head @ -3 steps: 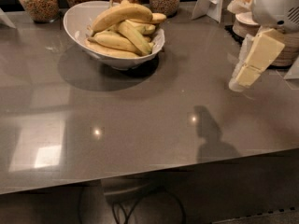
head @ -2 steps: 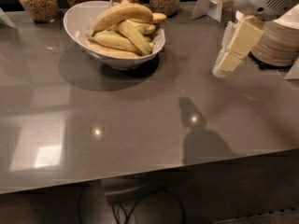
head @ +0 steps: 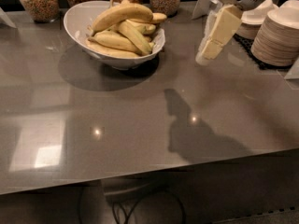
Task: Pick banana from white bowl
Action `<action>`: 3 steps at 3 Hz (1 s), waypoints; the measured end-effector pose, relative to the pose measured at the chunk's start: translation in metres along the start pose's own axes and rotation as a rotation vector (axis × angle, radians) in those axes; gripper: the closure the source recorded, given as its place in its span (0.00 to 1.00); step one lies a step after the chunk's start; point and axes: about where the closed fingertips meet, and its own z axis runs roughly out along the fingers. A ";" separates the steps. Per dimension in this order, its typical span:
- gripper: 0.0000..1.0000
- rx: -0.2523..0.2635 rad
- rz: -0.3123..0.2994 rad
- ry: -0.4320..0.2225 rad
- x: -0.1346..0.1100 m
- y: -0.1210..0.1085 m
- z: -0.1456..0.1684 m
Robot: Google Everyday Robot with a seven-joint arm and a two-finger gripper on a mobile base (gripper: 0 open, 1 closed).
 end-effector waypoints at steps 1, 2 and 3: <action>0.00 0.012 -0.029 -0.012 0.000 -0.006 0.006; 0.00 0.031 -0.083 -0.088 -0.008 -0.036 0.021; 0.00 0.034 -0.135 -0.165 -0.023 -0.068 0.037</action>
Offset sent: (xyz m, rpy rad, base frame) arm 0.0872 0.0224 0.0097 0.1425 -0.1534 0.1536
